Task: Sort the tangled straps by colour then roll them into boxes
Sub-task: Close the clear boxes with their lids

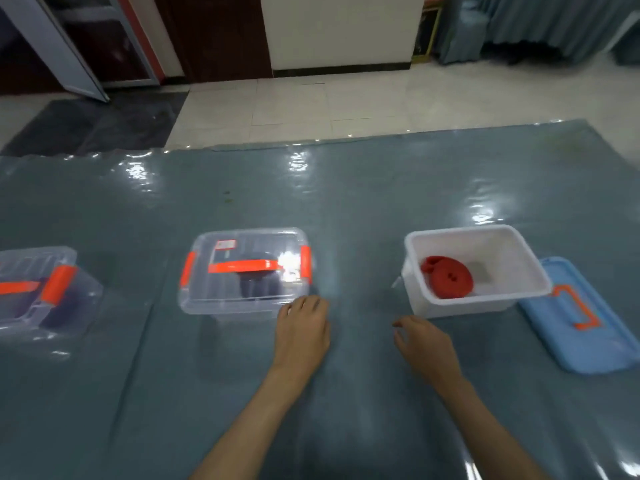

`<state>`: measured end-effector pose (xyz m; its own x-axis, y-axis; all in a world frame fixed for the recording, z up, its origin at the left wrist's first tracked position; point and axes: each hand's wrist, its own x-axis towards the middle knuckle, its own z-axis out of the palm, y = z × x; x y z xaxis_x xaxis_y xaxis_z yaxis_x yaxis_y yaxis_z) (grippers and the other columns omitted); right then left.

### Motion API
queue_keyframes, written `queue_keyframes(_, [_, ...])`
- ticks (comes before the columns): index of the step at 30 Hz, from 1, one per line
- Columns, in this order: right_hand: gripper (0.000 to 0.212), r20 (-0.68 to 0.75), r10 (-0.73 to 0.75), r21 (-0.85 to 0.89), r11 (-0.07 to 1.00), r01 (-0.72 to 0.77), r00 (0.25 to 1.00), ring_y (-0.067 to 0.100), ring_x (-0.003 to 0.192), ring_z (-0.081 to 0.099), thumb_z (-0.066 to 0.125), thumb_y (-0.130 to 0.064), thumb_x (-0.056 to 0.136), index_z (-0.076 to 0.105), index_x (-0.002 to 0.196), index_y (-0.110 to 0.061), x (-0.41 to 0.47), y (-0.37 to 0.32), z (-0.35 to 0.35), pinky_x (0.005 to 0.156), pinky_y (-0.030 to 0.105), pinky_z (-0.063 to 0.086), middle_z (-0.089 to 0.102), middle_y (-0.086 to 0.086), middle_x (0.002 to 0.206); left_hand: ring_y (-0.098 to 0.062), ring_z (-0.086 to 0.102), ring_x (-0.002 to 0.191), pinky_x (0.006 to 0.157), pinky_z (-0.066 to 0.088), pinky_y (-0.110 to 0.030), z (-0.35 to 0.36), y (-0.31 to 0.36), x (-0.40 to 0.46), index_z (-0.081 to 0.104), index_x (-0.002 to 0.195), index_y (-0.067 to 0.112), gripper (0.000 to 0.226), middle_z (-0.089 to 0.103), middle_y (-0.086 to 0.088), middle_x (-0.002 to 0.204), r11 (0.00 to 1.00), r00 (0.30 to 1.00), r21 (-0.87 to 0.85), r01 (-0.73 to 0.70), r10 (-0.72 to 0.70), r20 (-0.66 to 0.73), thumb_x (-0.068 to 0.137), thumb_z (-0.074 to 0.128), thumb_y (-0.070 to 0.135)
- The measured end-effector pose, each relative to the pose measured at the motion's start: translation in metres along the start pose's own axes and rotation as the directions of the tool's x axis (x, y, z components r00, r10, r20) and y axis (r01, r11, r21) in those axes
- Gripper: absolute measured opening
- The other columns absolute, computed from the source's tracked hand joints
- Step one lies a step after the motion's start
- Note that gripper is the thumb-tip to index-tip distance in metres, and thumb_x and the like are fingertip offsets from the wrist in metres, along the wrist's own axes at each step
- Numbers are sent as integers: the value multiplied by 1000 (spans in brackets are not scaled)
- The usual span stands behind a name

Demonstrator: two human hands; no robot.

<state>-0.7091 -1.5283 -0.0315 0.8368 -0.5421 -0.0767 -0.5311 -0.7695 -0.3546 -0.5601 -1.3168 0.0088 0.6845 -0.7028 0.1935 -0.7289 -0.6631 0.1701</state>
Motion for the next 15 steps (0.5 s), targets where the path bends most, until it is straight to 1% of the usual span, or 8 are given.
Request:
queue_keyframes(2, [10, 5, 0, 20, 1000, 0, 1000, 27, 95, 72, 72, -24, 91, 74, 99, -20, -11, 45, -11, 73, 40, 57, 73, 0, 102, -23, 65, 95, 79, 44, -39, 8, 45, 8, 68, 96, 23, 29, 68, 3, 99, 1000, 998, 14, 18, -19, 58, 79, 44, 22])
queue_keyframes(4, [6, 27, 26, 32, 999, -27, 999, 27, 91, 70, 68, -24, 92, 70, 91, -18, -23, 90, -22, 68, 37, 52, 70, 0, 96, -25, 66, 98, 80, 47, -40, 14, 88, 16, 68, 99, 23, 31, 68, 2, 102, 999, 994, -13, 40, -38, 98, 79, 44, 21])
queue_keyframes(6, [9, 66, 66, 19, 998, -68, 996, 24, 94, 68, 63, -25, 95, 67, 92, -19, -28, 133, -36, 67, 34, 44, 68, -2, 98, -28, 67, 102, 82, 51, -42, 17, 127, 27, 68, 104, 21, 32, 69, -2, 107, 999, 994, -27, 34, -31, 106, 76, 52, 16])
queue_keyframes(7, [8, 62, 91, 21, 995, -93, 994, 25, 94, 68, 62, -24, 95, 68, 92, -19, -27, 156, -42, 68, 34, 43, 69, -1, 100, -30, 68, 106, 84, 53, -43, 19, 145, 33, 68, 110, 19, 37, 69, -5, 113, 999, 993, -34, 25, -21, 112, 74, 59, 13])
queue_keyframes(9, [7, 29, 156, 30, 987, -157, 987, 31, 95, 69, 63, -21, 94, 69, 92, -17, -24, 201, -54, 70, 37, 49, 71, 4, 101, -34, 66, 117, 89, 56, -46, 25, 177, 43, 67, 126, 19, 57, 67, -13, 129, 999, 991, -53, 1, 6, 136, 70, 72, 8])
queue_keyframes(12, [12, -58, 288, 87, 955, -282, 956, 35, 100, 70, 64, -18, 94, 72, 102, -15, -17, 262, -72, 78, 44, 54, 72, 12, 106, -36, 54, 136, 100, 52, -48, 41, 205, 52, 50, 151, 29, 86, 49, -21, 154, 997, 983, -76, 7, 7, 181, 72, 77, 7])
queue_keyframes(13, [17, -84, 336, 128, 937, -324, 938, 37, 104, 68, 65, -16, 93, 72, 109, -15, -13, 280, -78, 81, 47, 54, 71, 14, 111, -37, 46, 144, 108, 47, -49, 46, 211, 55, 42, 157, 32, 89, 39, -23, 161, 997, 977, -78, 27, -10, 213, 77, 74, 8])
queue_keyframes(15, [33, -119, 420, 166, 902, -399, 900, 41, 111, 64, 68, -12, 90, 67, 123, -11, -2, 314, -86, 84, 52, 54, 64, 18, 123, -35, 20, 158, 122, 29, -48, 54, 219, 60, 23, 163, 39, 90, 14, -21, 170, 995, 945, -48, 83, -63, 322, 87, 65, 14])
